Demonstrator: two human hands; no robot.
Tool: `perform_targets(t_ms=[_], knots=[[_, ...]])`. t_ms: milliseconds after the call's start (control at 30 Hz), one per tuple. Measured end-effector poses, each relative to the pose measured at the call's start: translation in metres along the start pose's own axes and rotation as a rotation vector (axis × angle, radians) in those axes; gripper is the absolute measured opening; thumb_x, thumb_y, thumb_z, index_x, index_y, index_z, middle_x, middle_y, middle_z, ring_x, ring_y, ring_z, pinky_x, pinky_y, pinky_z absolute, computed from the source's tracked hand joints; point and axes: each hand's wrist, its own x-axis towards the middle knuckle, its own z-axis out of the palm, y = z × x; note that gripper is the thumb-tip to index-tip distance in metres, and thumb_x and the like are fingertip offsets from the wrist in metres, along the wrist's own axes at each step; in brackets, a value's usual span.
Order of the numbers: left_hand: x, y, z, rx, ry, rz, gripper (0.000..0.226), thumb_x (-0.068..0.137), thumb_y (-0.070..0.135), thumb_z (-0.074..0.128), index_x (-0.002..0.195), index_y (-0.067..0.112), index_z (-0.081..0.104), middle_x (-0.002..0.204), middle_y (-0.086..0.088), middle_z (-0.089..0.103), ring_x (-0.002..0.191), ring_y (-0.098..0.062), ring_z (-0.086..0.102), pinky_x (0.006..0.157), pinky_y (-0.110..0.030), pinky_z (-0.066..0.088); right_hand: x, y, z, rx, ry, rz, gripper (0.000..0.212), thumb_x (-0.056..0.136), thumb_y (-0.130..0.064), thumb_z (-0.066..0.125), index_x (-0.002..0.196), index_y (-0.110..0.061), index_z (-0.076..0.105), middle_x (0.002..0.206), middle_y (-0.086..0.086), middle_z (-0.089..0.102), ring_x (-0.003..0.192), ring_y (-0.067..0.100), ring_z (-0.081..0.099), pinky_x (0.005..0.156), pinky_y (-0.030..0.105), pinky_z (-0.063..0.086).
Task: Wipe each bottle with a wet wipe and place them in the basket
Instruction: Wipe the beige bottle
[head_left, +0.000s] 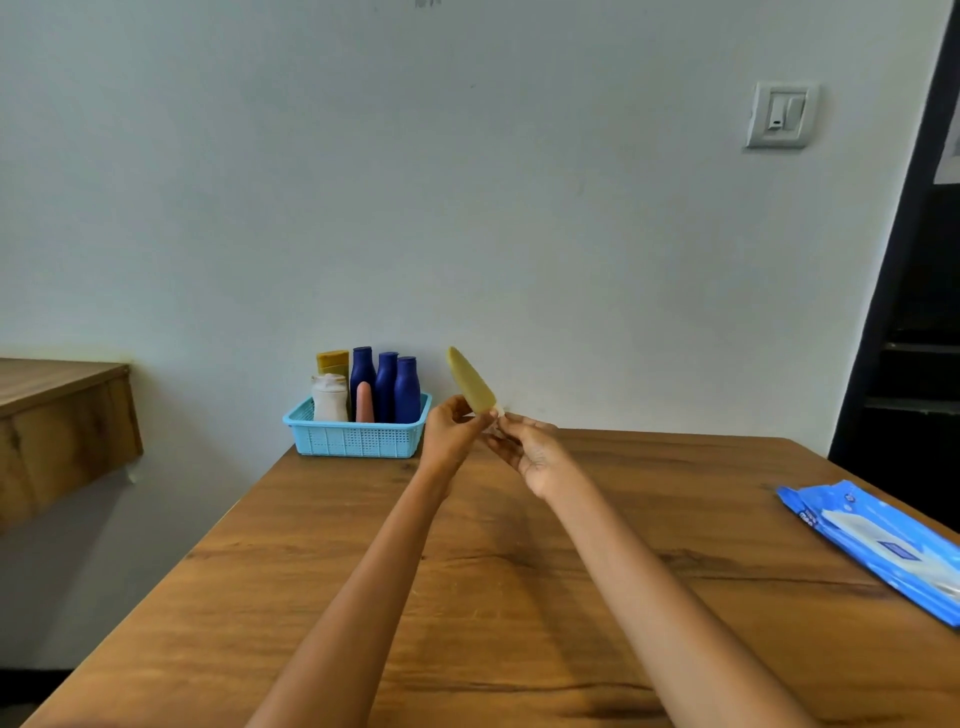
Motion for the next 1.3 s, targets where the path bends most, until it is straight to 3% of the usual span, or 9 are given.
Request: perform_targets(t_ms=[167,267,367,500,667,833,1000,1167,1300], knots=[[-0.004,0.003,-0.005,0.020,0.027,-0.036,0.024,0.085,0.019,0.068,0.106,0.010,0.061,0.089,-0.001,0.068,0.087,-0.014,0.065,0.080,-0.024,0.053,-0.014,0.014,-0.007,-0.447,0.264,-0.426,0.015,0.088,-0.008,0.063,0.101,-0.006,0.070,0.091,0.004,0.071,0.086,0.017,0.067,0.074,0.020,0.053],[-0.009,0.002,-0.002,-0.002,0.016,-0.081,0.027,0.086,0.014,0.066,0.111,0.004,0.061,0.087,-0.004,0.068,0.083,-0.014,0.064,0.075,-0.022,0.053,-0.020,0.015,-0.007,-0.787,0.275,-0.727,0.021,0.088,-0.013,0.064,0.107,-0.007,0.070,0.104,0.004,0.070,0.094,0.012,0.064,0.074,0.007,0.044],[-0.013,0.003,0.006,-0.055,-0.049,-0.122,0.030,0.087,0.007,0.063,0.116,-0.001,0.059,0.090,-0.010,0.067,0.086,-0.019,0.064,0.079,-0.027,0.055,-0.019,0.009,-0.004,-0.895,0.268,-0.793,0.021,0.088,-0.012,0.064,0.107,-0.008,0.071,0.106,0.005,0.070,0.094,0.013,0.064,0.066,-0.002,0.036],[-0.015,0.012,0.005,-0.065,-0.133,-0.146,0.030,0.088,0.011,0.064,0.113,-0.004,0.061,0.094,-0.015,0.066,0.082,-0.019,0.065,0.073,-0.023,0.056,-0.014,-0.006,0.001,-0.933,0.287,-0.829,0.020,0.089,-0.010,0.062,0.107,-0.006,0.071,0.107,0.006,0.070,0.093,0.014,0.064,0.066,0.002,0.037],[-0.018,0.017,-0.009,0.035,-0.309,-0.183,0.034,0.087,0.011,0.064,0.116,-0.005,0.058,0.098,-0.014,0.065,0.087,-0.020,0.064,0.083,-0.030,0.055,0.002,-0.020,0.006,-0.834,0.293,-0.777,0.017,0.090,-0.013,0.060,0.102,-0.010,0.073,0.102,0.005,0.072,0.095,0.018,0.067,0.082,0.028,0.054],[-0.022,0.015,-0.018,-0.069,-0.211,-0.216,0.027,0.088,0.009,0.061,0.112,-0.004,0.058,0.097,-0.014,0.064,0.083,-0.020,0.063,0.077,-0.027,0.055,-0.002,-0.005,0.013,-0.866,0.150,-0.695,0.021,0.090,-0.015,0.061,0.108,-0.008,0.070,0.108,0.003,0.070,0.097,0.011,0.063,0.079,0.019,0.047],[-0.027,0.001,-0.026,-0.047,-0.138,-0.272,0.029,0.089,0.007,0.061,0.114,-0.007,0.057,0.090,-0.011,0.065,0.078,-0.020,0.063,0.073,-0.026,0.055,-0.005,0.001,-0.006,-0.902,0.014,-0.510,0.021,0.086,-0.009,0.065,0.106,-0.012,0.072,0.106,0.003,0.071,0.097,0.014,0.066,0.090,0.030,0.053],[-0.018,0.000,-0.041,0.003,-0.011,-0.303,0.032,0.090,0.007,0.060,0.117,-0.010,0.054,0.086,-0.008,0.063,0.075,-0.016,0.062,0.068,-0.023,0.055,-0.011,0.007,-0.020,-1.131,-0.145,-0.314,0.021,0.087,-0.004,0.062,0.106,-0.006,0.070,0.103,0.010,0.071,0.092,0.022,0.067,0.090,0.038,0.054],[-0.021,-0.002,-0.041,0.129,0.018,-0.277,0.037,0.089,0.009,0.061,0.121,-0.007,0.052,0.091,-0.008,0.061,0.075,-0.014,0.060,0.072,-0.025,0.053,-0.013,0.014,-0.028,-1.403,-0.209,-0.250,0.029,0.091,-0.002,0.050,0.117,-0.005,0.064,0.122,0.006,0.063,0.105,0.020,0.060,0.090,0.033,0.048]])
